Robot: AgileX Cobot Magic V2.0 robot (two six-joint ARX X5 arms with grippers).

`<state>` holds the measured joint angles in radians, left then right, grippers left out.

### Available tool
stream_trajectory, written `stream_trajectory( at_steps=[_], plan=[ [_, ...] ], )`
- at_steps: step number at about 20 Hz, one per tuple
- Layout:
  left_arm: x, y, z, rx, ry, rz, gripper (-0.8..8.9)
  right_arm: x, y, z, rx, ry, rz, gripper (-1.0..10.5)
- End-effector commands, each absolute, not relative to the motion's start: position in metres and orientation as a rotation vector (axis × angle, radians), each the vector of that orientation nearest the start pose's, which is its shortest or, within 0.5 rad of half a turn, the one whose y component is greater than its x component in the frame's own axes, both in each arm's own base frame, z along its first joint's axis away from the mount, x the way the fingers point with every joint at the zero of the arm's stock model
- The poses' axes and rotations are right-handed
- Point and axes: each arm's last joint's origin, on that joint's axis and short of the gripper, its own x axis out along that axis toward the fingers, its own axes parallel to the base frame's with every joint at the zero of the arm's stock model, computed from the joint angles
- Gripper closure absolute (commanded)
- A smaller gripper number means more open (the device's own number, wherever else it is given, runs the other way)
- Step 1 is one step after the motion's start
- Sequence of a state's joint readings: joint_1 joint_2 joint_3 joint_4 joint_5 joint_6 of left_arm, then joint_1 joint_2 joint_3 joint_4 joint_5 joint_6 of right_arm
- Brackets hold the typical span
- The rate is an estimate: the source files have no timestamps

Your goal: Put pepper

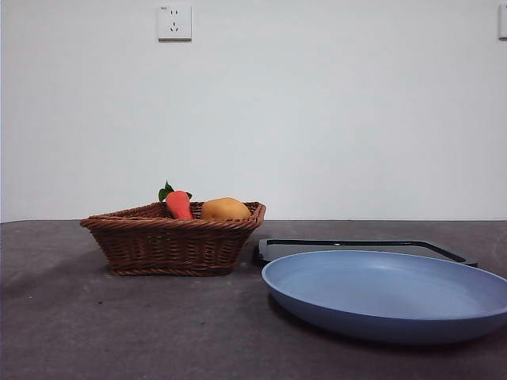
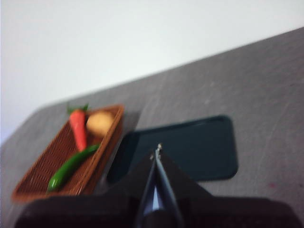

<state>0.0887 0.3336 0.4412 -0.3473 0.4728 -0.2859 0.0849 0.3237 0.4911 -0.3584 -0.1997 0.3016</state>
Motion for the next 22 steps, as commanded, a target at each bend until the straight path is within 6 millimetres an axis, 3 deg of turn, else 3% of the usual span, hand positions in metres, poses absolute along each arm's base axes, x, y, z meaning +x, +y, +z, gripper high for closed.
stream_trajectory(
  at_steps=[1, 9, 15, 17, 19, 20, 22],
  plan=[
    [0.104, -0.006, 0.269, -0.256, 0.328, -0.426, 8.07, 0.095, 0.015, 0.291, 0.200, 0.294, 0.305, 9.4],
    [0.111, -0.009, 0.292, -0.174, 0.475, -0.598, 8.07, 0.102, 0.018, 0.322, 0.052, 0.589, 0.406, 9.4],
    [0.111, -0.009, 0.294, -0.172, 0.513, -0.621, 8.03, 0.109, 0.020, 0.322, 0.040, 0.731, 0.440, 9.3],
    [0.111, -0.009, 0.294, -0.173, 0.512, -0.621, 7.18, 0.112, 0.020, 0.320, 0.043, 0.744, 0.439, 8.9],
    [0.111, -0.009, 0.294, -0.174, 0.511, -0.619, 5.02, 0.115, 0.020, 0.319, 0.049, 0.758, 0.435, 7.1],
    [0.111, -0.009, 0.294, -0.175, 0.512, -0.619, 4.60, 0.117, 0.020, 0.318, 0.054, 0.769, 0.424, 6.4],
    [0.111, -0.009, 0.294, -0.176, 0.512, -0.619, 4.62, 0.122, 0.021, 0.316, 0.059, 0.796, 0.422, 6.3]
  ],
)
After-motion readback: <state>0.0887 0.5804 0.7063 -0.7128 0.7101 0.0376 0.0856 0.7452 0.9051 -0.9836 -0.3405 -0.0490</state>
